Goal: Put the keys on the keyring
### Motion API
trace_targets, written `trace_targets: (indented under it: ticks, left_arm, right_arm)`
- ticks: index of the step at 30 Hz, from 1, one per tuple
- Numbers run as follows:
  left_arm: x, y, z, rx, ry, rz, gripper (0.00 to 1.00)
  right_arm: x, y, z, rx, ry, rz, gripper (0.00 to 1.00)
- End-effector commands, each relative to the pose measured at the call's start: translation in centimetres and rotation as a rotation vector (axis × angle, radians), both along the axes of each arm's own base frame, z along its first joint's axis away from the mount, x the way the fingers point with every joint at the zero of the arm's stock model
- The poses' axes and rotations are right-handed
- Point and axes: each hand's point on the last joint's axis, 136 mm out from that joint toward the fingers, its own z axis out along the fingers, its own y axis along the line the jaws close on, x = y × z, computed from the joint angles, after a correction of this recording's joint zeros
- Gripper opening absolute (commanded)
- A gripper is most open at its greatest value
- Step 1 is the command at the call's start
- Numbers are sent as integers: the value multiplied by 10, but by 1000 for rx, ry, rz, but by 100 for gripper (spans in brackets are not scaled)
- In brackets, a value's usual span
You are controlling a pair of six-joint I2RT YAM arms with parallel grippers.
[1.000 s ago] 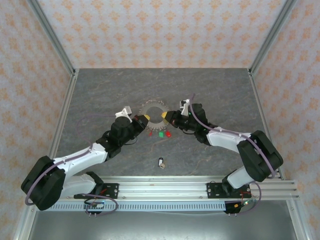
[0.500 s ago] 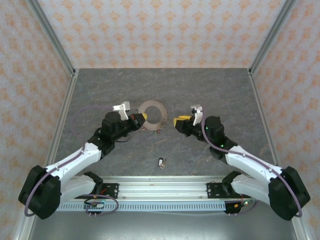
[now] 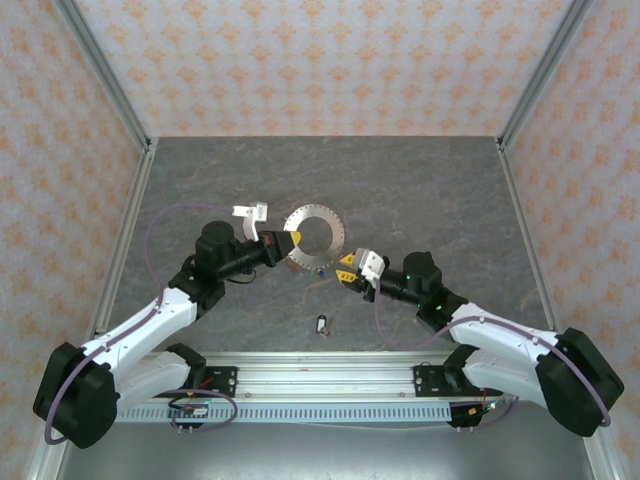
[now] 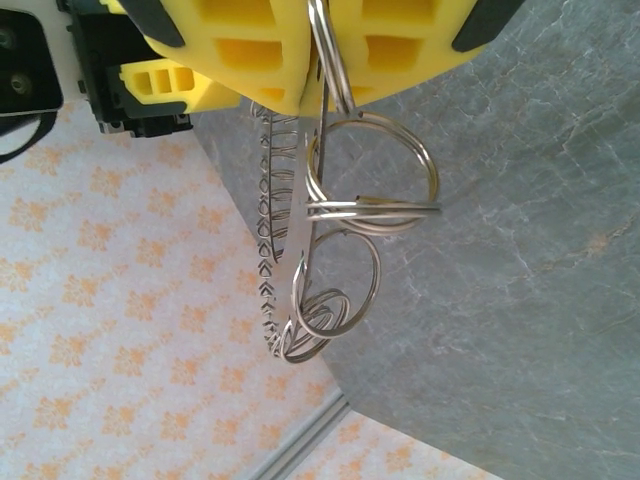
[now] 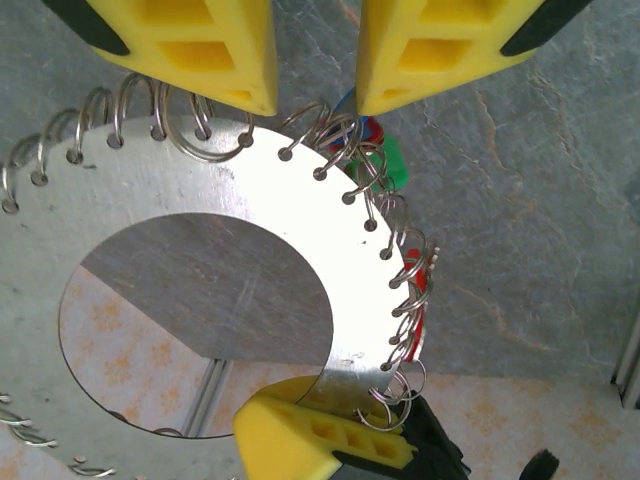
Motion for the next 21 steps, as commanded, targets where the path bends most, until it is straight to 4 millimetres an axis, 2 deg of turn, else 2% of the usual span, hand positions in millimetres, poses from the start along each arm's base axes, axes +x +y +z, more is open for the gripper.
trace_targets:
  ticks: [1,11,16,21]
  left_arm:
    - [-1,-6,38,-33,-118,-52,0]
    - [-4,-5,44,-43,-125,-58,0]
    - [-4,-3,45,-45,-126,-46,0]
    - [-4,-2,44,-54,-124,-35,0]
  right_arm:
    - [6,2,12,12,-140,-11,26]
    - [10,7,6,8,-120,-8,26]
    - [7,12,3,18,-102,19,22]
    - [6,13,-2,21,-86,24,21]
